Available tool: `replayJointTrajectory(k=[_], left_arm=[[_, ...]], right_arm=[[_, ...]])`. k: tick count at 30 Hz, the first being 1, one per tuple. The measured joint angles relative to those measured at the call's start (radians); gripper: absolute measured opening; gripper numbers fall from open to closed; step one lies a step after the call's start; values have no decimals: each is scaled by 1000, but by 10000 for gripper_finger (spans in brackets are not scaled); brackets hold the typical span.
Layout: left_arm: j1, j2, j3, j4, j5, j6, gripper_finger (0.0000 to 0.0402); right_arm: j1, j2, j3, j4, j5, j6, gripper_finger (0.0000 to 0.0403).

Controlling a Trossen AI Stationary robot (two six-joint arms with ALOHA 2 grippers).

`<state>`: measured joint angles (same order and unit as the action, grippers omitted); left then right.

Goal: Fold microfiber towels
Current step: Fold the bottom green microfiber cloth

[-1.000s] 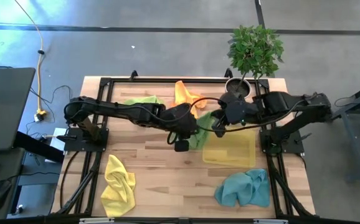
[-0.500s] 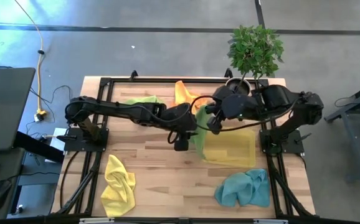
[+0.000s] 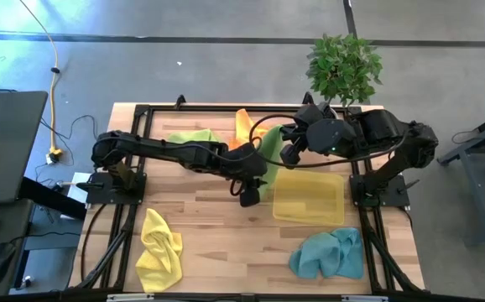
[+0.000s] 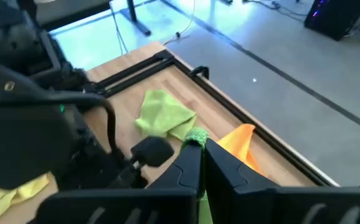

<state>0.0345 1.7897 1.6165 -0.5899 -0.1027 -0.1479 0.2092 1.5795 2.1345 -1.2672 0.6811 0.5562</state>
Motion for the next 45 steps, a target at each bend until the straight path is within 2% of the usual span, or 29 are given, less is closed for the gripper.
replayJointTrajectory(k=[6,15,20,23,33,39,43,45], left_arm=[[-4,37,-2,-54,-44,-58,88],[-4,129,-1,-93,-37,-174,75],[-4,124,0,-181,-9,-218,32],[-4,93,6,-240,-4,-232,6],[-18,-141,13,-575,-27,-245,1],[-38,-293,13,-817,-159,-360,0],[-60,-362,13,-947,-228,-477,0],[-73,-381,12,-978,-239,-511,0]], right_arm=[[0,0,0,18,4,-15,0],[0,0,0,20,8,-41,0],[0,0,0,-19,8,-72,0],[0,0,-5,-65,7,-92,0],[0,-1,-6,-144,-127,-196,0],[1,-3,-30,-150,-178,-221,0],[1,-1,-132,-121,-181,-224,0],[1,-1,-203,-30,-188,-254,0]])
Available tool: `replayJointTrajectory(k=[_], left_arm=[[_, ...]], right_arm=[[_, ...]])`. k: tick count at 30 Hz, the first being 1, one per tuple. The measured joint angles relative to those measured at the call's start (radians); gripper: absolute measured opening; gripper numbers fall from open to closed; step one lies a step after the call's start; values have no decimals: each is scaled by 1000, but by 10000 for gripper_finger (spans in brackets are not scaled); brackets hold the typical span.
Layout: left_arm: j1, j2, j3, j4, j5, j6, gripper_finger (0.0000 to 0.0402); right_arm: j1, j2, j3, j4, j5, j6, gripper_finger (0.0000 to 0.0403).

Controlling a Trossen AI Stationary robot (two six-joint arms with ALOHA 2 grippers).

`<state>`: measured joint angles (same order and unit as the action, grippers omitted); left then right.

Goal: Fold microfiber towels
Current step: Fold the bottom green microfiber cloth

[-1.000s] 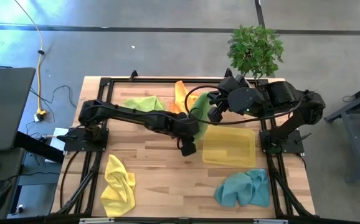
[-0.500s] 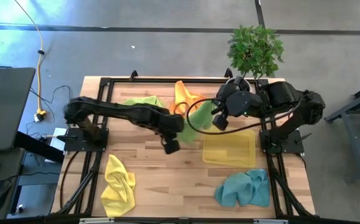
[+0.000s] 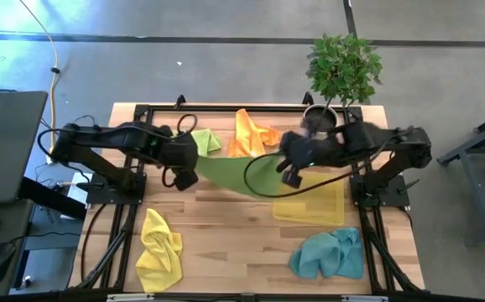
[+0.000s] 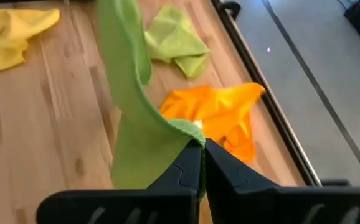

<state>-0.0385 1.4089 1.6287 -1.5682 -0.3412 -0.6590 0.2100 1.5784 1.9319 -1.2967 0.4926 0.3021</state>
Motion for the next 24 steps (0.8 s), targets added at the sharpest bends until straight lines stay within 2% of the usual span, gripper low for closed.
replayJointTrajectory(k=[2,6,10,15,20,24], left_arm=[[-15,-5,1,-6,-5,-11,0],[-46,-1,0,-3,-6,22,0],[-61,1,0,-3,-29,49,0],[-40,-17,0,-3,-148,164,0],[27,-43,0,-3,-337,429,0],[109,-73,0,-3,-442,544,0]], right_arm=[[0,-1,-65,113,-41,-64,0],[-19,-8,-175,340,-228,-172,0],[-52,-8,-257,356,-310,-169,0],[-99,-8,-295,361,-294,-155,0],[-160,-7,-280,416,-206,-294,0],[-205,-9,-261,457,-146,-382,0]])
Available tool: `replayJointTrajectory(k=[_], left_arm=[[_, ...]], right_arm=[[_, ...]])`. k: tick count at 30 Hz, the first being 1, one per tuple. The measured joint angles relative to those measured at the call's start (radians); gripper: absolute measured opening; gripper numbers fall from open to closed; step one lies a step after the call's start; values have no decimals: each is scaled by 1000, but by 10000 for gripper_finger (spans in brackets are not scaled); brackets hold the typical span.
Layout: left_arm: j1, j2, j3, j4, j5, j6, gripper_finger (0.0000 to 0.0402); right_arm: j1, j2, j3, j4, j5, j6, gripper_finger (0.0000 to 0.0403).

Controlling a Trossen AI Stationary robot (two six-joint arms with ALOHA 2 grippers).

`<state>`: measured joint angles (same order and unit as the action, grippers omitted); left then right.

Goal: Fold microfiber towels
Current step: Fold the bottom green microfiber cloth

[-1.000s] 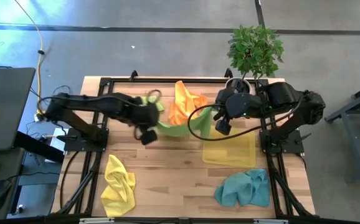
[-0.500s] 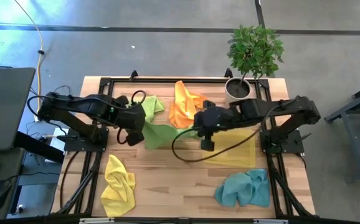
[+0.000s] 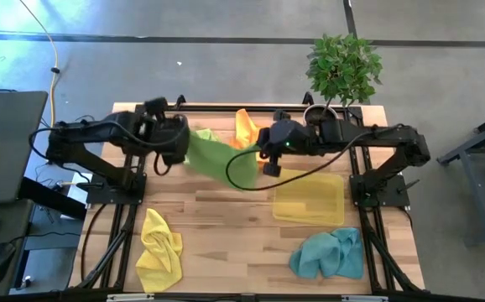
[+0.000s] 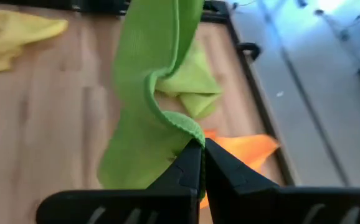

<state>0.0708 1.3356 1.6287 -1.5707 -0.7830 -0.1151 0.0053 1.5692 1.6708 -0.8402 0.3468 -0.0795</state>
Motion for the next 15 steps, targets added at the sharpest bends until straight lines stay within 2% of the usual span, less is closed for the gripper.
replayJointTrajectory(k=[4,8,11,13,15], left_arm=[[77,-34,0,-1,-62,22,0],[111,-68,0,-1,-46,-9,0],[114,-86,-13,3,83,-134,0],[103,-93,-70,3,198,-216,0],[72,-91,-160,2,263,-244,0]], right_arm=[[-33,1,35,17,68,-52,0],[-32,0,50,13,147,-69,0],[-14,13,50,-53,128,-11,0],[6,44,50,-123,109,79,0],[35,89,49,-174,78,165,0]])
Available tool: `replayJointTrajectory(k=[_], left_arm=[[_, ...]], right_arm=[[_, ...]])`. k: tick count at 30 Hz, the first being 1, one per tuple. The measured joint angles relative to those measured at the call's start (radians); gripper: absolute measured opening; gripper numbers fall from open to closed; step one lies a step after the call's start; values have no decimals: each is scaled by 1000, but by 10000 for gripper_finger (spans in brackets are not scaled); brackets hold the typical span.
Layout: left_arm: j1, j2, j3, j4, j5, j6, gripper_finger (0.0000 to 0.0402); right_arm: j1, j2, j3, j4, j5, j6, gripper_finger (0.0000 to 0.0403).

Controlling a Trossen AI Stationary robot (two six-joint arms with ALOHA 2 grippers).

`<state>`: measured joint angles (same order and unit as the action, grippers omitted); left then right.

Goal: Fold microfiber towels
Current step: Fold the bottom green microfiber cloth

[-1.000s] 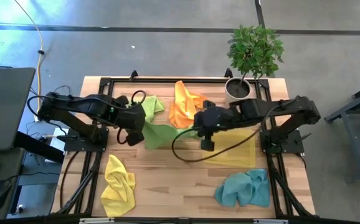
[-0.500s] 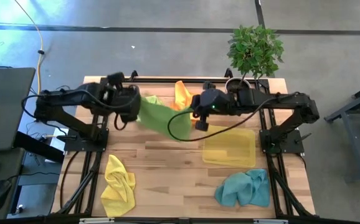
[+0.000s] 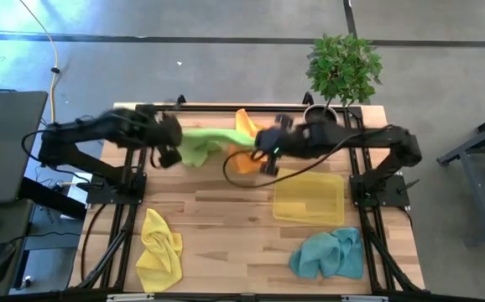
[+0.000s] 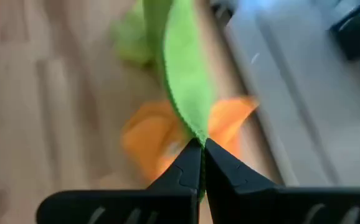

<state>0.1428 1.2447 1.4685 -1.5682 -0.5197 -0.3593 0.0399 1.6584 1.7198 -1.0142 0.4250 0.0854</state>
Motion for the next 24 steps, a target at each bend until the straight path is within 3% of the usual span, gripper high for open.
replayJointTrajectory(k=[3,11,15,24], left_arm=[[-65,9,-151,30,93,-68,0],[-289,12,-446,367,317,-238,0],[-411,23,-506,486,386,-348,0],[-649,93,-519,549,498,-581,0]], right_arm=[[51,73,0,-49,-103,42,0],[162,223,-1,-59,-350,126,0],[202,246,-1,-49,-442,170,0],[257,272,-1,6,-559,221,0]])
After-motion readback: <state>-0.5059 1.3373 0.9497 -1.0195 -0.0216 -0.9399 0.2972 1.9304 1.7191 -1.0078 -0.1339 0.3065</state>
